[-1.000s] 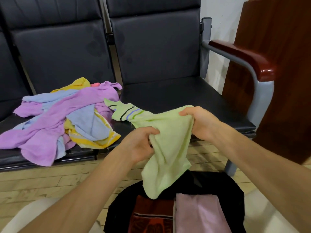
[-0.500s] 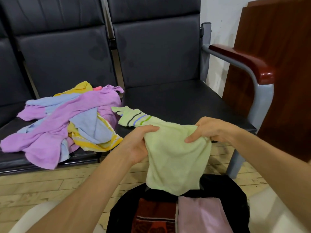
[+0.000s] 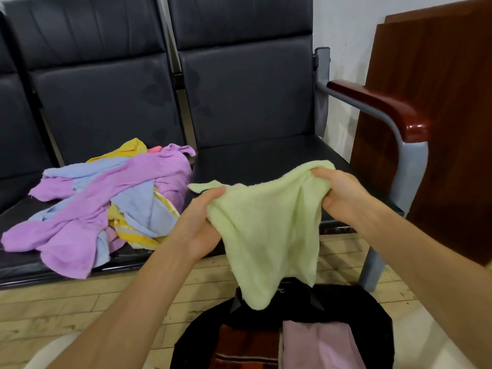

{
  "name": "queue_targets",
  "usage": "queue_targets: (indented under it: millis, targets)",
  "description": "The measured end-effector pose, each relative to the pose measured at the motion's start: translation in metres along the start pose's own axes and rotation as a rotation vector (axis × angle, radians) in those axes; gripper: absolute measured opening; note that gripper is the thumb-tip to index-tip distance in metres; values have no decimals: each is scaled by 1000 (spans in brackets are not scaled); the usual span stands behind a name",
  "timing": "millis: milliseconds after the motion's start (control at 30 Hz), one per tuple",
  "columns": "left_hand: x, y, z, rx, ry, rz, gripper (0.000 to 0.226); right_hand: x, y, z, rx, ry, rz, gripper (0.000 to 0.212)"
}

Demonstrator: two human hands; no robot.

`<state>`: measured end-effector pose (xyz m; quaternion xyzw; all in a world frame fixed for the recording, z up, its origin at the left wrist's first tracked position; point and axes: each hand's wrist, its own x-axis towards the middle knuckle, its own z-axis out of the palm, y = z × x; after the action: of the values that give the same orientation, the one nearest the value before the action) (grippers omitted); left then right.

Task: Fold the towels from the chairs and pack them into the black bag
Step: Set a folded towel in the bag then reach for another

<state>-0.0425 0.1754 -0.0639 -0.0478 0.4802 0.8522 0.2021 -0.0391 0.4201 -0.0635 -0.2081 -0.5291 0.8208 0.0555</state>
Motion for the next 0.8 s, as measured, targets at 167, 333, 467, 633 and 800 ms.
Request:
queue_targets:
  millis: [167, 333, 467, 633, 800]
  targets:
    - [0, 8, -3, 68, 25, 48, 34, 7, -3, -3, 75, 101, -14, 56]
    - [7, 19, -20, 172, 206, 162, 31, 9, -5, -3, 6, 223, -68, 39]
    - [10, 24, -30, 185, 289, 183, 34, 10, -6, -2, -3, 300, -106, 34]
    - [12, 21, -30, 284, 240, 141, 33, 8, -4, 0, -47, 255, -152, 32]
    - [15, 22, -30, 399, 270, 197, 32, 6, 1, -1, -291, 210, -282, 32]
